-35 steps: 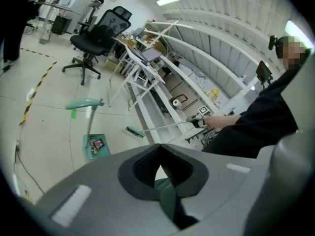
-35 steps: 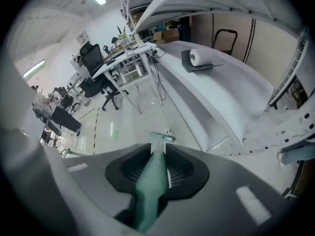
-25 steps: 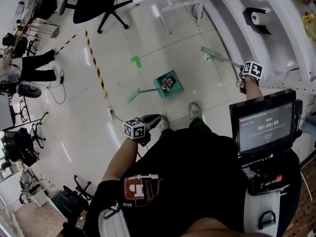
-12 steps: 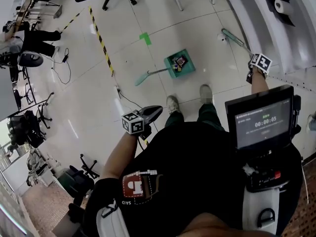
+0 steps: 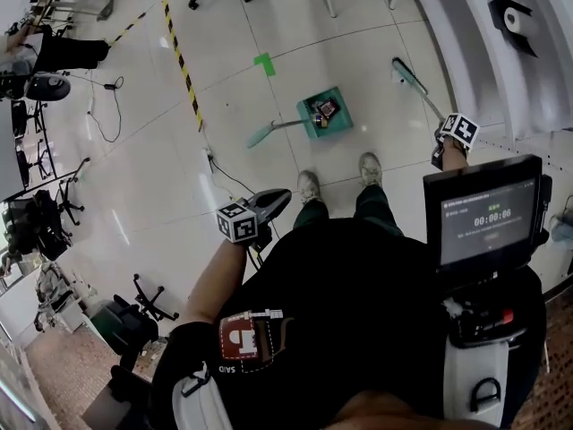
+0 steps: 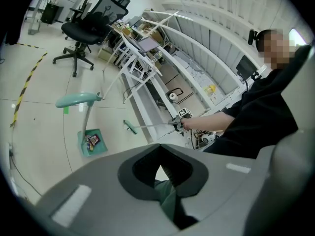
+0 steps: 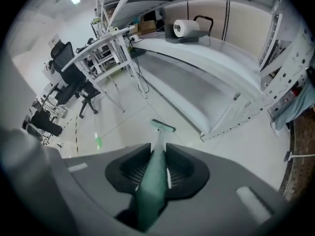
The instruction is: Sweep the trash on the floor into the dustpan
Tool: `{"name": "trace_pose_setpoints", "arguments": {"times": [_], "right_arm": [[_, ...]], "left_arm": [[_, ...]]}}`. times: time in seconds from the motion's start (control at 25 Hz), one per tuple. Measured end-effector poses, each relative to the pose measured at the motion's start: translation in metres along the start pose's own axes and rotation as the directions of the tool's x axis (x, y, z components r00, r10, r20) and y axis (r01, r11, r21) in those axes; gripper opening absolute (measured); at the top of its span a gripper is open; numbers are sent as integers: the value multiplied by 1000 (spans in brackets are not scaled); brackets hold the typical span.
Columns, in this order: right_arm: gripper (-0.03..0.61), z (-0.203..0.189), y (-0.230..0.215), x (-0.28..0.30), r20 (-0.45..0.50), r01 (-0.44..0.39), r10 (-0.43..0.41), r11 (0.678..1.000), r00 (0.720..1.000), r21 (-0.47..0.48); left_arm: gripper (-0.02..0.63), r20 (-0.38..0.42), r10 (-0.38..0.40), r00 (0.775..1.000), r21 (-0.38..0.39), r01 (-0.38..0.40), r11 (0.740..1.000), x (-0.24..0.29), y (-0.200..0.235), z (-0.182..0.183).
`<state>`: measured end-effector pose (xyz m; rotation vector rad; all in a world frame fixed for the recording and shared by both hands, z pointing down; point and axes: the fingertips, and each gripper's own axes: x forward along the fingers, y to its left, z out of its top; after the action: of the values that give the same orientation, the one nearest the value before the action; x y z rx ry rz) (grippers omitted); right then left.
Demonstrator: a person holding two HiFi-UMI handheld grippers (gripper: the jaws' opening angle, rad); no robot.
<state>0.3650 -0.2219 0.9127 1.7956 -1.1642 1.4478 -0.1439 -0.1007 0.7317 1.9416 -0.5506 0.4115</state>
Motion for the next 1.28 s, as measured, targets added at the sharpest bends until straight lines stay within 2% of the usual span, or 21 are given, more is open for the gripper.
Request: {"name": "trace_pose_setpoints", "arguments": {"times": [0.24, 0.32, 0.56, 0.72, 0.96, 1.16, 1.28], "right_arm": [[92, -65, 34, -34, -69, -25, 32, 995, 997, 102], [92, -89, 48, -37, -124, -39, 55, 991, 991, 127], [92, -167, 90, -37, -319, -129, 155, 986, 935, 101], [92, -182, 96, -41, -384, -160, 168, 986, 908, 54], [92, -187, 106, -46, -432, -200, 212, 977, 876, 73], [94, -207, 132, -47, -491, -271, 283, 958, 824, 97], [94, -208, 137, -49, -488, -296, 322, 946, 811, 133]], "left_arm": [[-2, 54, -6, 999, 9, 5, 1000, -48, 2, -9], [-2, 59, 0, 998, 8, -1, 1000, -54, 4, -10], [-2, 101, 31, 994, -8, -30, 1000, -67, 9, -12], [-2, 120, 50, 992, -21, -47, 999, -77, 9, -13], [-2, 147, 68, 987, -41, -62, 997, -80, 12, -19], [-2, 161, 71, 984, -38, -65, 997, -80, 14, -19], [-2, 169, 71, 983, -39, -66, 997, -79, 18, -18]]}}
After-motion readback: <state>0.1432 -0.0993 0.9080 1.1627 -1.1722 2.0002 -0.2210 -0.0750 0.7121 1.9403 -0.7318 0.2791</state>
